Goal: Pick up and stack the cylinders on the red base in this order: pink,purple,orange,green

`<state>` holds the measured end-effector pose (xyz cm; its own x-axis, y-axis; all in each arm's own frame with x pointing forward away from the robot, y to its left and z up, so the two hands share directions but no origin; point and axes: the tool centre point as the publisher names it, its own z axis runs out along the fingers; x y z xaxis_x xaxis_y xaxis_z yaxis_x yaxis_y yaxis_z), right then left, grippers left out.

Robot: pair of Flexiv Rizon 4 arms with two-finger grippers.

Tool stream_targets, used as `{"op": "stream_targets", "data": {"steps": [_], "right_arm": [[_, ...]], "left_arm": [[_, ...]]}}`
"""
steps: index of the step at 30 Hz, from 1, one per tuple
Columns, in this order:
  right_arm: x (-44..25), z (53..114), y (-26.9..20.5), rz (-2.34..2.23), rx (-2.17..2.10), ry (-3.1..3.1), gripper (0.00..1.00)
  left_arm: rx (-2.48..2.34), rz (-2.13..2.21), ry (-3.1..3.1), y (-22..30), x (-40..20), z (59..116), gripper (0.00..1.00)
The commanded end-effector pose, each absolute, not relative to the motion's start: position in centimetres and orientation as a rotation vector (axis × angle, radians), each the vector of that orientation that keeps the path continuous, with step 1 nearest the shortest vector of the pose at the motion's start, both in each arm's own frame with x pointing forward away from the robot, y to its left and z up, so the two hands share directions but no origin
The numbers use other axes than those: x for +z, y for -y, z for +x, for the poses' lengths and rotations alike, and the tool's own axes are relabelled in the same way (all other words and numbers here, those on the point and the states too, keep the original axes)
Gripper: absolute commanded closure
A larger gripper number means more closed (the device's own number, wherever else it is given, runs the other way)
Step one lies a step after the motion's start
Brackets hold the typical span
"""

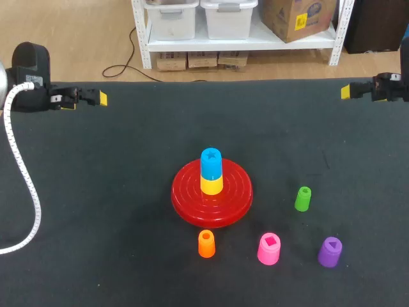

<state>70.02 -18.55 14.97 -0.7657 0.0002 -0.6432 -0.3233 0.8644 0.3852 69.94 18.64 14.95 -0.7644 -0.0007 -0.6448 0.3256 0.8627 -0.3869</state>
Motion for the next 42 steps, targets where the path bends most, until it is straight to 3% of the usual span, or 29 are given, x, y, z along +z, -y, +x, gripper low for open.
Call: {"op": "stream_targets", "data": {"steps": [1, 37, 42], "right_arm": [[15.0, 70.0, 18.6, -0.233, 0.640, -2.372, 0.00], [15.0, 70.0, 18.6, -0.233, 0.640, -2.372, 0.00], [15.0, 70.0, 18.6, -0.233, 0.640, -2.372, 0.00]], "left_arm": [[-0.637, 0.232, -2.375, -18.5, 15.0, 70.0, 0.00], [-0.637, 0.232, -2.375, -18.5, 15.0, 70.0, 0.00], [-0.545, 0.515, -2.381, -17.5, 16.8, 70.2, 0.00]]}}
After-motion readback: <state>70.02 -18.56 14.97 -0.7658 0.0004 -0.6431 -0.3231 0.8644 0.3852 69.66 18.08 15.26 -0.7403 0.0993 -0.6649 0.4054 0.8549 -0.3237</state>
